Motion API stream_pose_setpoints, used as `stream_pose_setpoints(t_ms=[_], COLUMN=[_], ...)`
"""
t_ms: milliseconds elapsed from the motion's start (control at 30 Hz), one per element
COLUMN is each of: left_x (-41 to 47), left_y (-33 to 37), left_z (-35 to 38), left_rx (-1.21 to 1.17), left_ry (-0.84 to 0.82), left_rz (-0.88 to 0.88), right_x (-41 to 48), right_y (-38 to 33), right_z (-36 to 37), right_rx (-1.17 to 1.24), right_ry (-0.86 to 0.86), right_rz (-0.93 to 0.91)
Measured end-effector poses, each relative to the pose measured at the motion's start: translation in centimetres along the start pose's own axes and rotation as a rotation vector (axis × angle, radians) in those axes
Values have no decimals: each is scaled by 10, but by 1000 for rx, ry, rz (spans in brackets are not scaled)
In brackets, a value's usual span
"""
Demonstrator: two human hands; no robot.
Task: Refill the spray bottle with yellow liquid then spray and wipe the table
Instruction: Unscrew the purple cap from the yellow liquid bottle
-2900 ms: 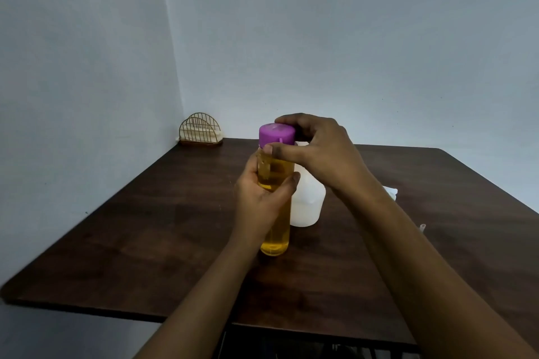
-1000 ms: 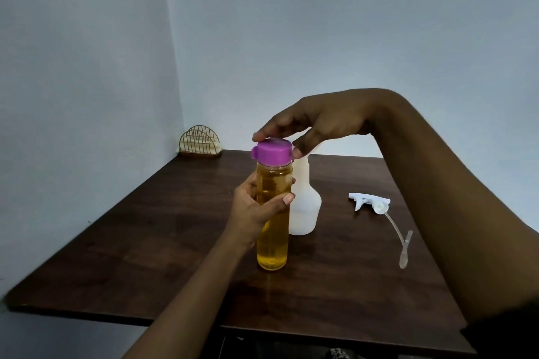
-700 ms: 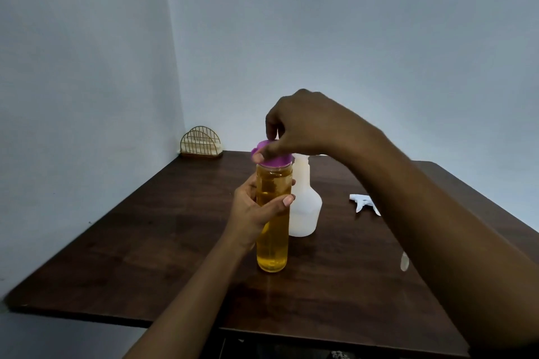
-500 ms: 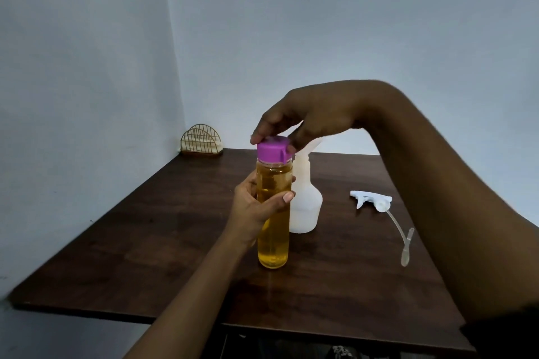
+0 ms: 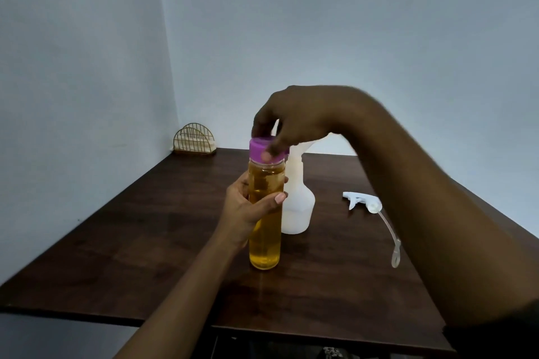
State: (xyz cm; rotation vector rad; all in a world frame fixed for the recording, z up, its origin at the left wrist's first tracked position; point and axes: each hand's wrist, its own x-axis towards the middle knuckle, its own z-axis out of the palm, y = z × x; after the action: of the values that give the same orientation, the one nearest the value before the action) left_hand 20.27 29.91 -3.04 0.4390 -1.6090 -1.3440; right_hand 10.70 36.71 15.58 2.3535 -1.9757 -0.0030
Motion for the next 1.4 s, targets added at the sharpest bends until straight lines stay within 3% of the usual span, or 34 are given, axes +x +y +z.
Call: stream_pose_setpoints(t_ms=[100,200,300,367,467,600,700,767,833,900,967,1033,1267,1333,1400], left_x=[-1,0,0,0,-1,0,-1,-1,-1,-1,-1,-1,-1,-1,-1], left_y=[0,0,1,0,0,0,0,-1,0,0,1,1,2,1,1], left_z=[0,0,1,0,0,0,-1,-1,-1,-1,0,0,1,1,1], left_rx=[2,5,5,-5,-4,5,9,10,14,16,14,16,25,22,24], left_ry=[4,1,0,-12,-11,-7,-2,-7,-5,1,8,16,26,24,25], left_rz=[-17,-26,-18,-7,1,2,10,5,-4,-16,-24,-24,-41,-44,-40], right_x=[-9,-16,-11,-2,1,-7,-10,-14,-15,-12,-4,2,-12,-12,-8], right_y=[19,26,12,-2,-9,11,25,30,31,22,11,5,25,26,19], right_z=[-6,-2,4,13,16,0,5,8,9,10,15,19,-1,1,5], right_rx=[326,504,178,-112,-123,186,376,494,570,402,106,54,480,491,396], right_ry=[-227,-64,274,340,263,-67,-202,-165,29,247,334,299,-202,-138,47], right_rz=[-115,-119,104,186,97,-86,-156,-167,-118,20,137,114,-79,-45,85])
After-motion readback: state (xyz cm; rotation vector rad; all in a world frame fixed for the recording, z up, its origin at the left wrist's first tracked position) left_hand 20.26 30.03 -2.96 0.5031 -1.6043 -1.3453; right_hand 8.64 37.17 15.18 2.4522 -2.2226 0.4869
